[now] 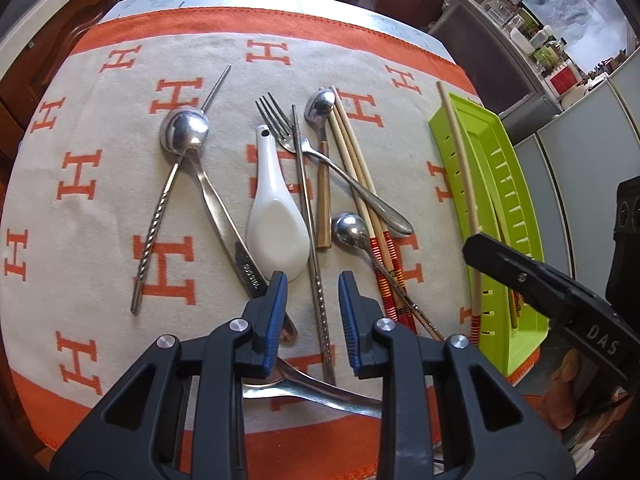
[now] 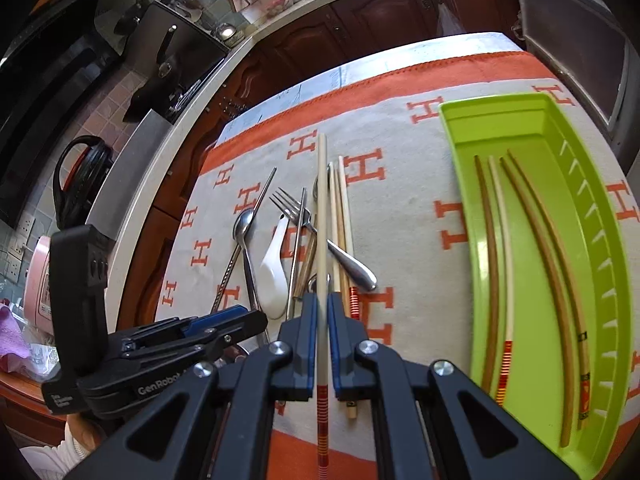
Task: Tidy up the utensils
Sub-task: 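Carry the chopstick over the tray with right tool while left grasps twisted metal chopstick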
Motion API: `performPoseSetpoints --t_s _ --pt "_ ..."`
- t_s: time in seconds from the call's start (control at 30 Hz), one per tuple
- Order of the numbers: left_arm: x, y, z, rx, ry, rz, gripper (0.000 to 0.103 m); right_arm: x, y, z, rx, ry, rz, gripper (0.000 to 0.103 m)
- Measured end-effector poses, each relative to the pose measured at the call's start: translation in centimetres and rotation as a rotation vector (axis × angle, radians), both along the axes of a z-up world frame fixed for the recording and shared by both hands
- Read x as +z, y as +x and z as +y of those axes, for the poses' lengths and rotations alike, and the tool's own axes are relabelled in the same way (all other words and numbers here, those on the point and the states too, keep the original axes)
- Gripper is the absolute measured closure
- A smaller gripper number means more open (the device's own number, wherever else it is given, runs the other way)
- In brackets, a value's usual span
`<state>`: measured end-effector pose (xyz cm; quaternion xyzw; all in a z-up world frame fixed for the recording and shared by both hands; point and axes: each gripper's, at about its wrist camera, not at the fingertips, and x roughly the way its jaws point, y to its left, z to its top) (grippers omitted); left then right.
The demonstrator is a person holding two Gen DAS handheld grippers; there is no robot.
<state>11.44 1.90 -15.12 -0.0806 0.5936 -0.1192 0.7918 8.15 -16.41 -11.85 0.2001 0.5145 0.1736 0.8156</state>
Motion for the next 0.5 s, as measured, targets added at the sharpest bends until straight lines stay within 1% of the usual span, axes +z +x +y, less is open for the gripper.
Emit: performPoseSetpoints --t_s 0.17,0.37,0.5 --pt "-0.6 -0.2 -1.1 -0.009 0.044 -0.011 0.08 0.3 -0.6 -1.0 -0.015 0.004 -0.014 0.098" --pt "-2.1 -0.2 -2.0 -0.008 0.089 0.002 0.08 0.4 -1.1 -1.8 -0.03 0.013 -0.023 0.098" --pt "-3.0 -0.5 -3.2 -0.028 0.11 0.011 0.08 0.2 -1.2 -2.3 -0.04 0.021 -0.022 0.098"
